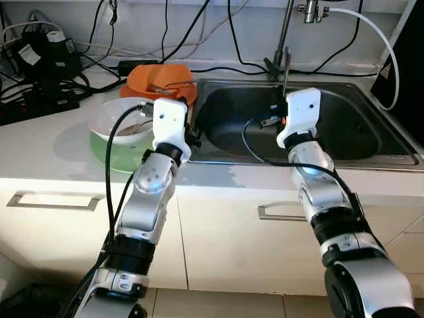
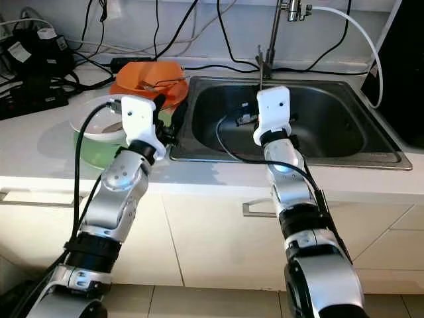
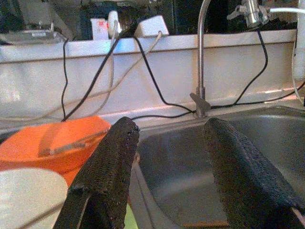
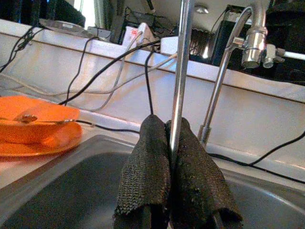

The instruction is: Kitchen organization

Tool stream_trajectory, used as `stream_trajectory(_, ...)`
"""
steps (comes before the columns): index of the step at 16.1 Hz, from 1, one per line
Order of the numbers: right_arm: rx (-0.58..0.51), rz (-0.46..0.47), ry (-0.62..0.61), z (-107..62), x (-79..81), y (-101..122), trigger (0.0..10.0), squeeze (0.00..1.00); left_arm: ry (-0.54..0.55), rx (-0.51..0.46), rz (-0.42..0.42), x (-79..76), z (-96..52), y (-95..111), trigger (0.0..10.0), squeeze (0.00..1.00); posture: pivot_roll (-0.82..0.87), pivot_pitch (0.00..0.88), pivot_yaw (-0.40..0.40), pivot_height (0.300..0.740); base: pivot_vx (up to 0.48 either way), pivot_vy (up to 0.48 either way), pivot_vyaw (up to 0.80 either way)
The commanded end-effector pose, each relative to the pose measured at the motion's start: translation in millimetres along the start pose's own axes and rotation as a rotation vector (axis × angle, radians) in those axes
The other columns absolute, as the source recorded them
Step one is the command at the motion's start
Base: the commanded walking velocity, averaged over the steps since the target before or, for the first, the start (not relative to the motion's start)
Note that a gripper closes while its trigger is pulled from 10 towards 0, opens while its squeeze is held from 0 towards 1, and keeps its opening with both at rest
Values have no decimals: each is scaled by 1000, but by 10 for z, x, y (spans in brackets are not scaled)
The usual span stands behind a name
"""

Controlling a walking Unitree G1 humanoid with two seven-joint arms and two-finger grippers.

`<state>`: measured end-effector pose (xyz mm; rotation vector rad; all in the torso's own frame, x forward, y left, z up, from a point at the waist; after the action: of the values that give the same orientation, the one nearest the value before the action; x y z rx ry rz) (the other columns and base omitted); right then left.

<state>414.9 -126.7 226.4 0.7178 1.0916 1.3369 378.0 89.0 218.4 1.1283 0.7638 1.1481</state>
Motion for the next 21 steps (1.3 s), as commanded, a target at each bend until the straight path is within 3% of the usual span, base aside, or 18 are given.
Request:
stream_trajectory(1, -10, 10, -35, 40, -74, 31, 10000, 0, -1, 12, 4, -18, -13, -58, 10000, 0, 29, 0, -6, 740, 0, 0, 0)
stream_trajectory(6, 54, 19, -58, 57, -83, -112, 10000, 0, -50, 28, -28, -170, -75, -150, 10000, 0, 50, 0, -15, 740, 0, 0, 0)
stream_trajectory(9, 111, 18, -46, 29, -8, -241, 10000, 0, -63, 27, -51, -239, -111, -150, 10000, 0, 71, 0, -23, 740, 0, 0, 0)
stream_trajectory(15, 125, 5, -36, 65, 36, -244, 10000, 0, -66, 36, -62, -279, -150, -164, 10000, 0, 88, 0, -31, 740, 0, 0, 0)
stream_trajectory(21, 212, 26, -24, 43, 128, -371, 10000, 0, -70, 61, -72, -297, -214, -194, 10000, 0, 135, 0, -43, 740, 0, 0, 0)
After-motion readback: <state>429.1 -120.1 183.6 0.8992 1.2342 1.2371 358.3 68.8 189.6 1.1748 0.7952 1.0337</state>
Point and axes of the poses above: a point about 5 cm out from each wrist's last joint towards the gripper, its own z axis pointing out of the wrist towards the gripper, its own y axis along the axis of the wrist's last joint, x = y × z, the point moved 3 cm from there along z, pointing out of the wrist towards the gripper, and after that the axes turned 1 degree about -z, right-handed, at the moved point
